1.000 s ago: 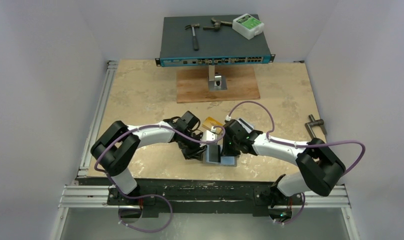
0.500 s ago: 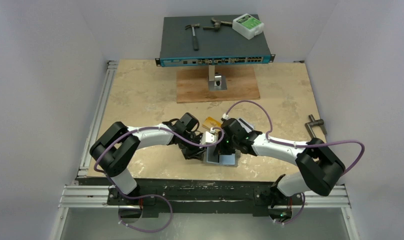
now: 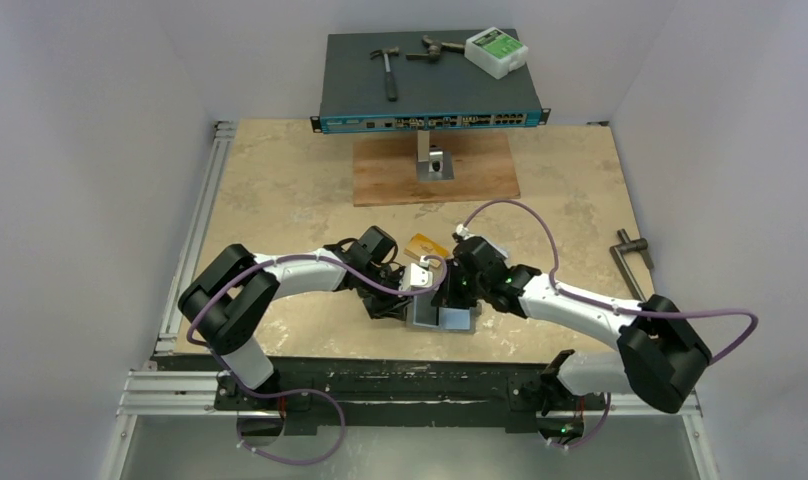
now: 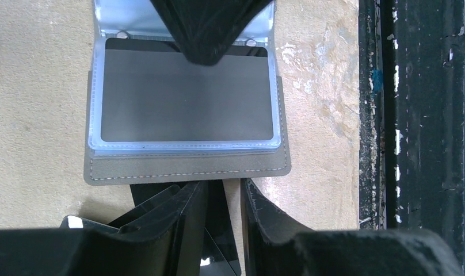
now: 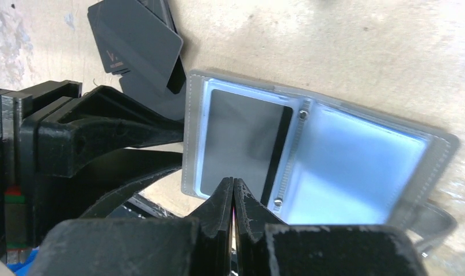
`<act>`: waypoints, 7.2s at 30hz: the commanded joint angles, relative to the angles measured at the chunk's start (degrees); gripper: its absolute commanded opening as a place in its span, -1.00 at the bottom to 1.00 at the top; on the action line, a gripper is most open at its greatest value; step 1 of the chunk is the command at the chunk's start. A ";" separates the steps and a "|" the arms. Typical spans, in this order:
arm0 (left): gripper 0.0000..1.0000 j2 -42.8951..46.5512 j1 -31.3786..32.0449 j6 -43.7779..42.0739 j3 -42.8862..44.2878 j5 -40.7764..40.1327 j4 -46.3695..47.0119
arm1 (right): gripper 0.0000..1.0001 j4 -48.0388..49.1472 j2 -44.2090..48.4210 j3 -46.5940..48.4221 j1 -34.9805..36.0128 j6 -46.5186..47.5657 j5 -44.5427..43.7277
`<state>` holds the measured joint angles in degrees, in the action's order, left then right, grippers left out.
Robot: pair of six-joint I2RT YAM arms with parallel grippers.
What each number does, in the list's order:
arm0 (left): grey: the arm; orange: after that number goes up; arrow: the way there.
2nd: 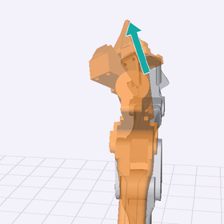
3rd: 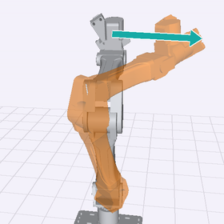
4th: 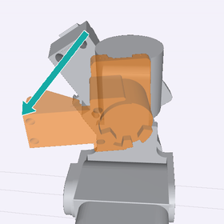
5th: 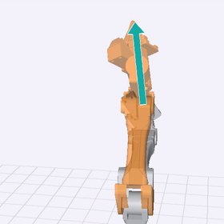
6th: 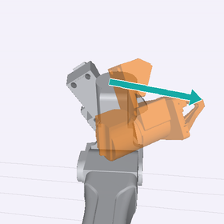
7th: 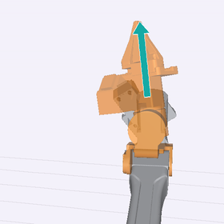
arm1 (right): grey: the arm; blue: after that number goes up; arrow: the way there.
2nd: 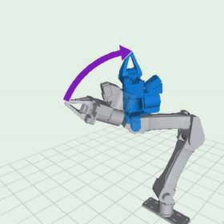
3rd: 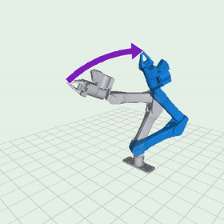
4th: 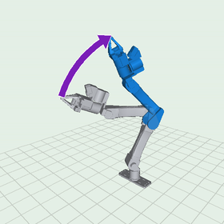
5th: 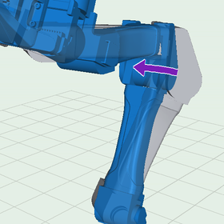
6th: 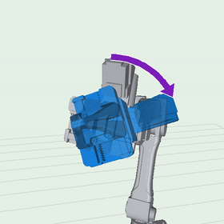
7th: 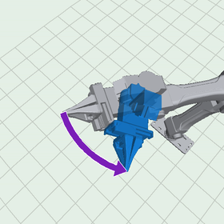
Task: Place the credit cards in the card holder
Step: Insert the credit card into the card holder, then pick up the credit card from the center of the board.
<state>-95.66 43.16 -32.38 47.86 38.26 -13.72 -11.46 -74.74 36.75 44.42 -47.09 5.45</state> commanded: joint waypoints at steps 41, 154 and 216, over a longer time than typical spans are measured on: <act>-0.45 2.44 0.78 -1.57 2.92 -0.34 -3.85 | -1.00 -3.76 -1.89 3.83 2.07 0.73 -6.11; 0.90 12.90 -14.16 5.49 10.42 -12.61 -10.97 | 0.18 6.01 -20.46 11.37 -12.80 22.72 -8.64; 0.78 10.53 -21.67 11.23 20.62 12.26 -16.26 | -1.00 14.54 -3.04 11.02 -13.44 21.11 19.49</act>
<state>-89.08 23.97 -27.81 69.41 40.66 -31.44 0.58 -80.49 46.30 31.09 -27.79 18.90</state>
